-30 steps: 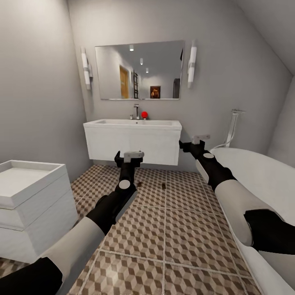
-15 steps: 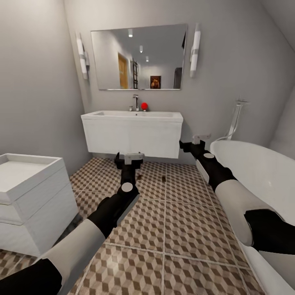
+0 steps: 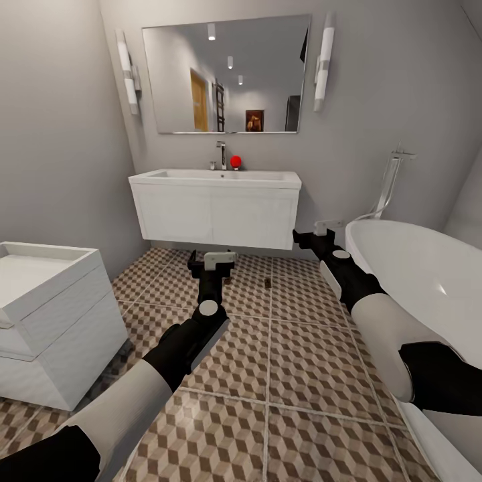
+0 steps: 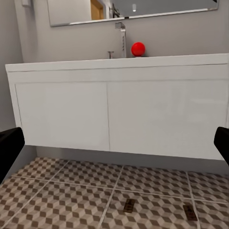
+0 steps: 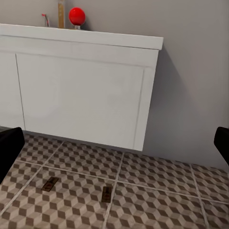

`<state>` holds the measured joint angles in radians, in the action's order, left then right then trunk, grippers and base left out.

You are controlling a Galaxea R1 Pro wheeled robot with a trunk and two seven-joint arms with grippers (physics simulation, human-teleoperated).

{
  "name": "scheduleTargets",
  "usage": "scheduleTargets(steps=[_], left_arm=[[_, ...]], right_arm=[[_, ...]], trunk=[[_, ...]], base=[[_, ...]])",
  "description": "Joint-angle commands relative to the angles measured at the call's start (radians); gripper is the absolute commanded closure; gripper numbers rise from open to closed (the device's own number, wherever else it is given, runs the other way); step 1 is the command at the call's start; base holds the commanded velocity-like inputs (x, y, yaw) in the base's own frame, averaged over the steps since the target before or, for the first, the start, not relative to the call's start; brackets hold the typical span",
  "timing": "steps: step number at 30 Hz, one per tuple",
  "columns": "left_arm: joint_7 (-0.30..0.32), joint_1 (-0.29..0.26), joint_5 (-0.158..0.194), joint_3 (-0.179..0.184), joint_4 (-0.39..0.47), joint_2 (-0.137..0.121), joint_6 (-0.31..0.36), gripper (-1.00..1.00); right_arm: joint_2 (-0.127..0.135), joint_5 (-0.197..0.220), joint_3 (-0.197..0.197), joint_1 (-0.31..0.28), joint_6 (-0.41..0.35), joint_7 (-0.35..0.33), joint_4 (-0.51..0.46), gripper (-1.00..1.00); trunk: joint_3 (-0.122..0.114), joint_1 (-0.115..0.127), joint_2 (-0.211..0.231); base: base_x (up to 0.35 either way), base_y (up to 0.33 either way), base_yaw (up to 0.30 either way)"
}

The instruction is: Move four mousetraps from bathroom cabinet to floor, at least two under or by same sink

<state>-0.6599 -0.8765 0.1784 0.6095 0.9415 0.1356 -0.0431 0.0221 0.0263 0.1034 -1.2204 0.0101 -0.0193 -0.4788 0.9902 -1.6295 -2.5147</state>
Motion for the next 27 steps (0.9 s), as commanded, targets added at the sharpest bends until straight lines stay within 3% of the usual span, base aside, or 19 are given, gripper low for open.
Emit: scheduleTargets(steps=[1, 27], left_arm=[[-0.006, -0.001, 0.010, 0.004, 0.000, -0.001, -0.004, -1.00], [-0.006, 0.030, 0.009, 0.004, 0.036, -0.001, -0.004, -1.00]], right_arm=[[0.001, 0.003, 0.004, -0.001, 0.001, -0.001, 0.000, -1.00], [0.002, 0.001, 0.004, -0.001, 0.001, -0.001, 0.000, -1.00]], trunk=[[0.001, 0.000, 0.000], [0.001, 0.000, 0.000]], base=[[0.000, 0.000, 0.000], [0.000, 0.000, 0.000]])
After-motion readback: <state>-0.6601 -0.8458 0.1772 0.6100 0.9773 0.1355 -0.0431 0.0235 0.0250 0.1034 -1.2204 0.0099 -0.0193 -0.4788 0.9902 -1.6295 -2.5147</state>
